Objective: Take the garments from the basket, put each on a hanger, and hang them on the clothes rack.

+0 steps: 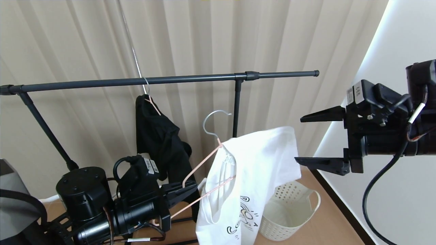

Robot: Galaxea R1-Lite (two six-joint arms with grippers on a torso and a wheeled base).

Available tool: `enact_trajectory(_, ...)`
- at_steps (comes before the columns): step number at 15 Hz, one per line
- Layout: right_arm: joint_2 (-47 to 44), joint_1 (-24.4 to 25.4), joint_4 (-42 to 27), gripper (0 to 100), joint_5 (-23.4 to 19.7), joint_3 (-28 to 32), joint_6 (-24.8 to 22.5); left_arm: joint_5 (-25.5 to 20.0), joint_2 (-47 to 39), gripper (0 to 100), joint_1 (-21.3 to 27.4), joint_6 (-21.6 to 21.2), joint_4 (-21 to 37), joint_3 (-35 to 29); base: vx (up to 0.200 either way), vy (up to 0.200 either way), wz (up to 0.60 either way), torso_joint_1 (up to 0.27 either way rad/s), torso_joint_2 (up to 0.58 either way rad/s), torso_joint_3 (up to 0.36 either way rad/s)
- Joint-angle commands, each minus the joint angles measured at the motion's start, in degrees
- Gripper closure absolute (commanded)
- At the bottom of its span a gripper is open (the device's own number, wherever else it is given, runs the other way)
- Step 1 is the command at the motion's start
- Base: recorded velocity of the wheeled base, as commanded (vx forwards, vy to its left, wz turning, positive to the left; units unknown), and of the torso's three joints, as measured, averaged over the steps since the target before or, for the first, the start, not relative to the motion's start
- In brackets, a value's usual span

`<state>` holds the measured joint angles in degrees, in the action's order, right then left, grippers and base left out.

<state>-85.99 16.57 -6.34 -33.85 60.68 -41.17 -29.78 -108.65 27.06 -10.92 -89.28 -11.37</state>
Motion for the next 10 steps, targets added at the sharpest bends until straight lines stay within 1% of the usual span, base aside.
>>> enact_trajectory(1,-6.9,-4.7,-19.9,0,-2.1,13.4,-18.2,-1.8,-0.2,100,0.1,-1.8,0.0,1.6,0.000,0.000,0.00,0.000,0.00,0.000)
enact_trajectory(2,-8.1,-5.0,-26.0,0,-3.3,16.9,-19.8,-2.3,-0.2,100,0.1,-2.6,0.0,2.1,0.000,0.000,0.00,0.000,0.00,0.000)
enact_trajectory(3,-9.1,-5.0,-30.9,0,-3.6,19.8,-20.7,-2.3,-0.2,100,0.2,-3.5,0.0,2.4,0.000,0.000,0.00,0.000,0.00,0.000)
enact_trajectory(4,-9.8,-4.5,-32.8,0,-3.9,20.9,-21.1,-2.8,-0.2,100,0.3,-4.0,0.0,2.8,0.000,0.000,0.00,0.000,0.00,0.000)
enact_trajectory(5,-10.0,-3.9,-33.2,0,-4.2,21.0,-21.1,-3.4,-0.2,100,0.4,-4.3,0.0,3.0,0.000,0.000,0.00,0.000,0.00,0.000)
enact_trajectory(6,-10.2,-1.7,-33.4,0,-4.6,20.5,-21.1,-4.3,-0.2,100,0.4,-4.9,0.0,3.6,0.000,0.000,0.00,0.000,0.00,0.000)
enact_trajectory(8,-11.3,0.6,-33.3,0,-6.6,19.4,-20.8,-4.4,-0.2,100,0.8,-5.6,-0.1,4.1,0.000,0.000,0.00,0.000,0.00,0.000)
enact_trajectory(10,-13.1,2.2,-33.0,0,-7.0,19.4,-19.9,-5.8,-0.2,100,0.8,-7.0,-0.6,5.0,0.000,0.000,0.00,0.000,0.00,0.000)
